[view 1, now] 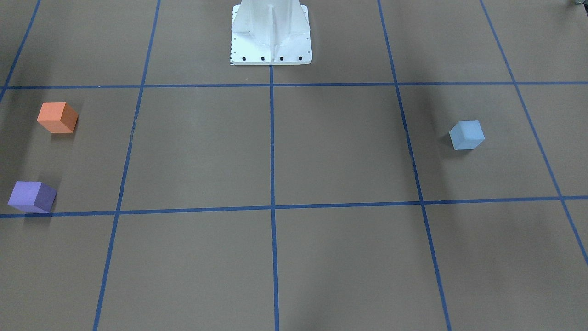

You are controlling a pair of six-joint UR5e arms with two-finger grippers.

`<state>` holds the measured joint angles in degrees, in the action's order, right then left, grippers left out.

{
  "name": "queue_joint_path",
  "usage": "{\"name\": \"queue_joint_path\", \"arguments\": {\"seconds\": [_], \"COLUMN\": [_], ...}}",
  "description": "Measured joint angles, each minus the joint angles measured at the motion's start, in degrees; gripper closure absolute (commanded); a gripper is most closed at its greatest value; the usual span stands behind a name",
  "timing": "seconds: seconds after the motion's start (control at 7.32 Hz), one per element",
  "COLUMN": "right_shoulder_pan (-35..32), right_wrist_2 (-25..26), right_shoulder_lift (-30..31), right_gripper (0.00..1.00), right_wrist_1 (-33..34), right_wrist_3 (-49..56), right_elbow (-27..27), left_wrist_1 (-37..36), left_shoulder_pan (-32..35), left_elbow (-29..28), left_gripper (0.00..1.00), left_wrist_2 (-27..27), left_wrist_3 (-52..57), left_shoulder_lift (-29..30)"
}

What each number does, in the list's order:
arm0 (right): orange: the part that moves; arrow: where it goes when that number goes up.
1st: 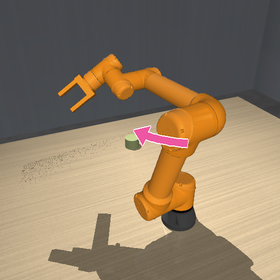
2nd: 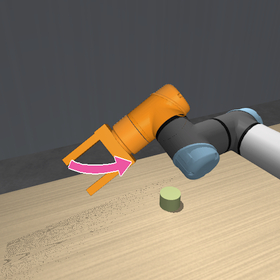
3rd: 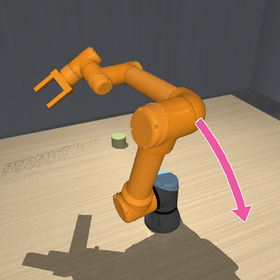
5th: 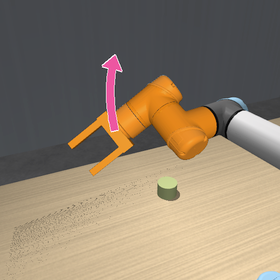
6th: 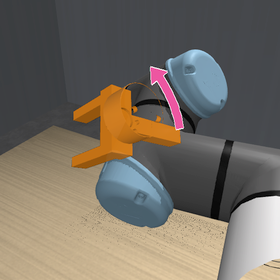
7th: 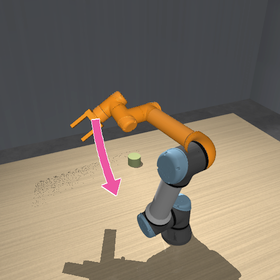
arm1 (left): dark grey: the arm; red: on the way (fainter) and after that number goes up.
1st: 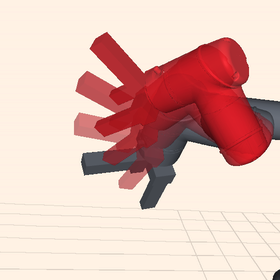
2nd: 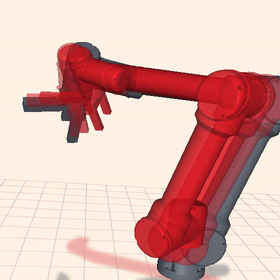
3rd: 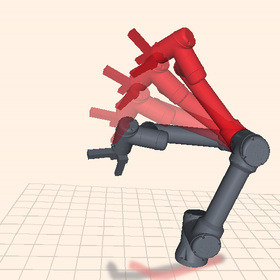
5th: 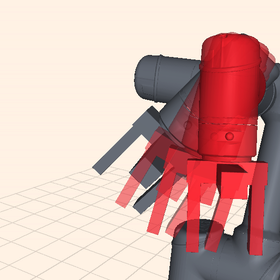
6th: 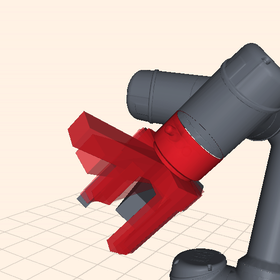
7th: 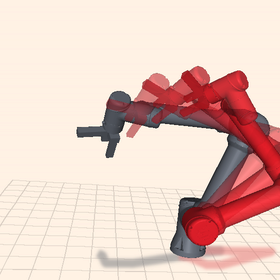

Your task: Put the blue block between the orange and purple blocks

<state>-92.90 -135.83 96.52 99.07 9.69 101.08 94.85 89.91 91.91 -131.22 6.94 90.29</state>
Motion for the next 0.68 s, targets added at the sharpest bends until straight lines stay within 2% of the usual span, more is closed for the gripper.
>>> {"name": "queue_joint_path", "arguments": {"seconds": [0.41, 0.68], "right_shoulder_pan": [0.0, 0.0], "right_wrist_2": [0.06, -0.02], "right_shoulder_lift": [-0.11, -0.29], "right_gripper": [0.0, 0.0], "right_wrist_1": [-0.01, -0.01], "right_wrist_3": [0.0, -0.02], "right_elbow": [-0.12, -0.13], "left_wrist_1": [0.08, 0.65], "left_shoulder_pan": [-0.09, -0.78], "left_elbow": [0.93, 4.53], "left_gripper": [0.0, 0.0], "left_wrist_2": [-0.09, -0.68], "left_wrist_3": [0.0, 0.08], "left_shoulder_lift": [-0.01, -0.64]}}
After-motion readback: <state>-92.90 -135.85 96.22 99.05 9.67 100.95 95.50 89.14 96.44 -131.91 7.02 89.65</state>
